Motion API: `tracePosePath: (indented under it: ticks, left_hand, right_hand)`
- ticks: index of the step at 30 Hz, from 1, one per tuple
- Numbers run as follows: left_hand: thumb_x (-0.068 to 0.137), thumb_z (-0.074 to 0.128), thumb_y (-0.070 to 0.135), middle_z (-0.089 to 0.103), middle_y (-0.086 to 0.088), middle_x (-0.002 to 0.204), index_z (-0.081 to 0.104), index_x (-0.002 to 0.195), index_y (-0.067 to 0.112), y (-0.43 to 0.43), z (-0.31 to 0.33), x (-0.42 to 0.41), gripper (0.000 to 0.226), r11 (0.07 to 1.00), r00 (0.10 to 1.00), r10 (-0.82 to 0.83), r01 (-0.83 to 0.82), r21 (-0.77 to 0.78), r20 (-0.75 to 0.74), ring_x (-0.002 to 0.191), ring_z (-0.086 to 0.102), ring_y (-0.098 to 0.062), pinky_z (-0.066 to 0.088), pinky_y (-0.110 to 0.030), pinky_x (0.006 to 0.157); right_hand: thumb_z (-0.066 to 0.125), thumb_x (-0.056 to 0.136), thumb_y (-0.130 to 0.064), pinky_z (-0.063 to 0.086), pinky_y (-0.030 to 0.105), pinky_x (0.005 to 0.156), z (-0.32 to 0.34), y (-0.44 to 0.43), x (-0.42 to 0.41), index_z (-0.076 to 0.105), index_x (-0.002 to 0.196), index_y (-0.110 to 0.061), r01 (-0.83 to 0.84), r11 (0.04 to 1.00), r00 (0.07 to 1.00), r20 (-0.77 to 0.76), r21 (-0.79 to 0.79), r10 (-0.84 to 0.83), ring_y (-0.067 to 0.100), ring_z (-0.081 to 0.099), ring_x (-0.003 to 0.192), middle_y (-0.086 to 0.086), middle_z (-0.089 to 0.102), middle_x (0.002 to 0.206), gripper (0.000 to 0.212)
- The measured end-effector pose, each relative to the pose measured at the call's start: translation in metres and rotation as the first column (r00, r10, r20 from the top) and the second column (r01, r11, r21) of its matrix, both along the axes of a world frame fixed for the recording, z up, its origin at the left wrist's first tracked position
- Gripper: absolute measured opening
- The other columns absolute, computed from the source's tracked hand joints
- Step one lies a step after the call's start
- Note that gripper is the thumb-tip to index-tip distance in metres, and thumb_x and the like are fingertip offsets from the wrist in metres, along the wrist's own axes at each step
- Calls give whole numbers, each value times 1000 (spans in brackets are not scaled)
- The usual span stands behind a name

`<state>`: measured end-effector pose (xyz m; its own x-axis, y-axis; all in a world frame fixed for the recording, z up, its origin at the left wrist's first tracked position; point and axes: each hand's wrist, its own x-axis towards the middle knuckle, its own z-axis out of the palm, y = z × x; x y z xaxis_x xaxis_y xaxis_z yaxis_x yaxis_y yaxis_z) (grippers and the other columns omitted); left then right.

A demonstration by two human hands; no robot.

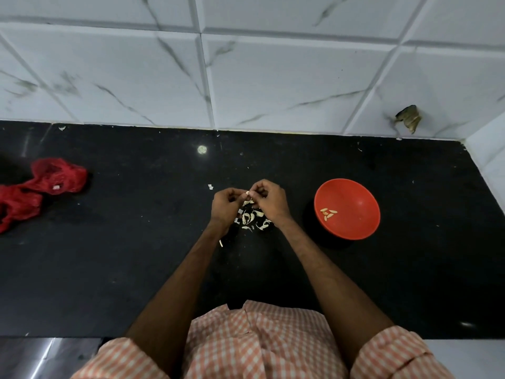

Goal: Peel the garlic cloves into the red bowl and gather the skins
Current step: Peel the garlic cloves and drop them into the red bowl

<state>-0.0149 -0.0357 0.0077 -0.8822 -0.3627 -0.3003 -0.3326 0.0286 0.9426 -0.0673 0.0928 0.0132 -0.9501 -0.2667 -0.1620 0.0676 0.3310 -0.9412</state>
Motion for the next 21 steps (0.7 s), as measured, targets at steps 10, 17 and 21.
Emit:
tracePosePath:
  ticks: [10,17,21]
  left_hand:
    - [95,63,6,73,-9,88,69,96,8,0,2,-6,6,1000,999,-16,16,8,-35,67,64,-10,49,-22,47]
    - [93,67,8,71,-3,80,68,90,12,2,0,-8,5,999,998,-21,18,-44,-59,53,58,2,43,-16,47]
    - [93,66,6,68,0,77,67,92,10,3,-2,-7,4,998,997,-30,26,-50,-65,52,56,3,43,-16,52]
  right_hand:
    - [59,100,-15,55,32,61,8,0,-9,57,94,-16,-134,990,962,231,-49,142,16,64,81,8,65,103,6]
    - [54,102,-14,49,27,50,12,-4,-10,56,92,-14,-86,996,979,188,26,80,19,61,69,11,64,93,10]
    - [50,103,-10,46,25,44,15,-7,-8,54,91,-12,-100,993,979,186,66,87,14,56,59,11,62,89,13]
